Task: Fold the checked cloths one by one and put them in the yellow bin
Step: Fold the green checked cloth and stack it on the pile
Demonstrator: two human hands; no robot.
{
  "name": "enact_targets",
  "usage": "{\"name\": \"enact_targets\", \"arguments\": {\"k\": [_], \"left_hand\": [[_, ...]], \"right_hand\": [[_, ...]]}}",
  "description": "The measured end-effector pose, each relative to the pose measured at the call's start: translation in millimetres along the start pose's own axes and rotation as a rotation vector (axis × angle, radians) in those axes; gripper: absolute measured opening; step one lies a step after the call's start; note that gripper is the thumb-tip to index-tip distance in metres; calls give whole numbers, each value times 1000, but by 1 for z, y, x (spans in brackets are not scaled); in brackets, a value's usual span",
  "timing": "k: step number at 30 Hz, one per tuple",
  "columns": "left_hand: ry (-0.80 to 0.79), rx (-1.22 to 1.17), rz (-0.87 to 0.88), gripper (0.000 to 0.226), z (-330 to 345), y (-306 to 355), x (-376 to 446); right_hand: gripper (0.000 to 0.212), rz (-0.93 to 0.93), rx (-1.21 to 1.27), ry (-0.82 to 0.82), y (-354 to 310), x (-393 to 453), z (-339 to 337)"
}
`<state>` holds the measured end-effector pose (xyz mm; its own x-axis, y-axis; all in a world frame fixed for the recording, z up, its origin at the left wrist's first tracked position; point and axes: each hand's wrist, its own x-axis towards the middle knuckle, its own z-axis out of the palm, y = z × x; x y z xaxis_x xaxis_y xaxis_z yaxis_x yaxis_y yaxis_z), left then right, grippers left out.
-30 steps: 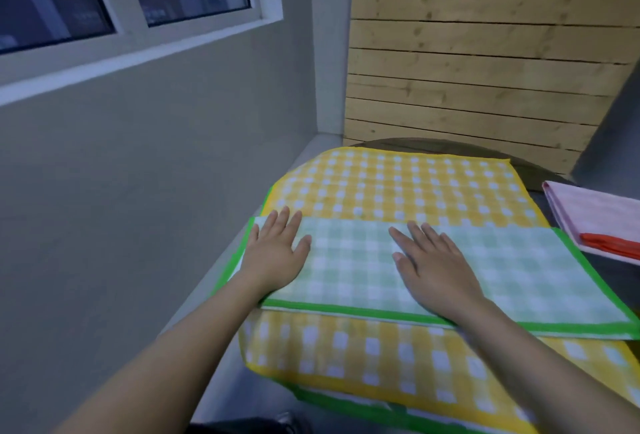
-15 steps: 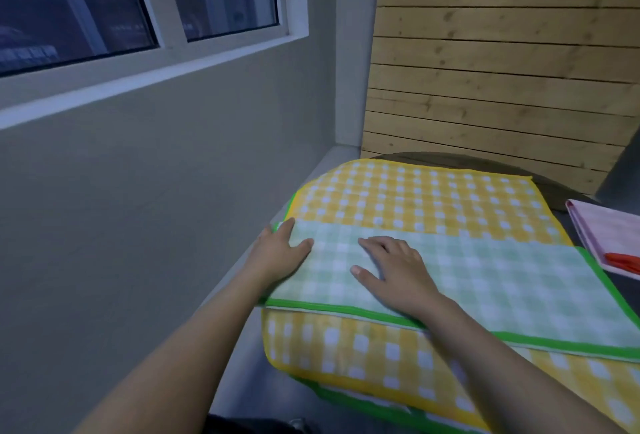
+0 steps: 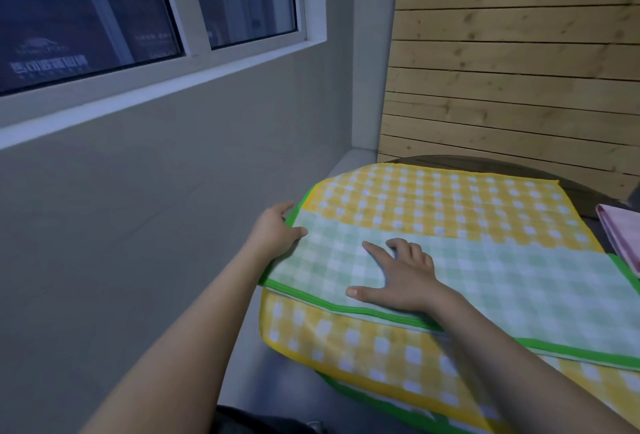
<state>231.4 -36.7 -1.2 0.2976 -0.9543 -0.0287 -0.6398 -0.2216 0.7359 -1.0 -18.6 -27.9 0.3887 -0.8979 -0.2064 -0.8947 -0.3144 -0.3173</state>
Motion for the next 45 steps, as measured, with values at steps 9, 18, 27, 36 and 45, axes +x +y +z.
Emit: {"name": "enact_targets", "arguments": {"k": [9, 18, 27, 36, 45], "left_hand": [[-216, 215, 105, 75, -5, 4, 9], [-207, 210, 21, 54, -8, 13, 21], [-21, -3, -13, 31, -3, 9, 18], [9, -128, 61, 23, -5, 13, 10], [-177, -112, -117, 25, -24, 17, 3]], "right_hand": [[94, 6, 4, -1, 1, -1, 2], [94, 2, 5, 7, 2, -1, 3], [105, -10, 26, 24, 4, 0, 6], [113, -11, 40, 59, 6, 2, 9], [118, -17, 66, 12, 5, 1, 5]]}}
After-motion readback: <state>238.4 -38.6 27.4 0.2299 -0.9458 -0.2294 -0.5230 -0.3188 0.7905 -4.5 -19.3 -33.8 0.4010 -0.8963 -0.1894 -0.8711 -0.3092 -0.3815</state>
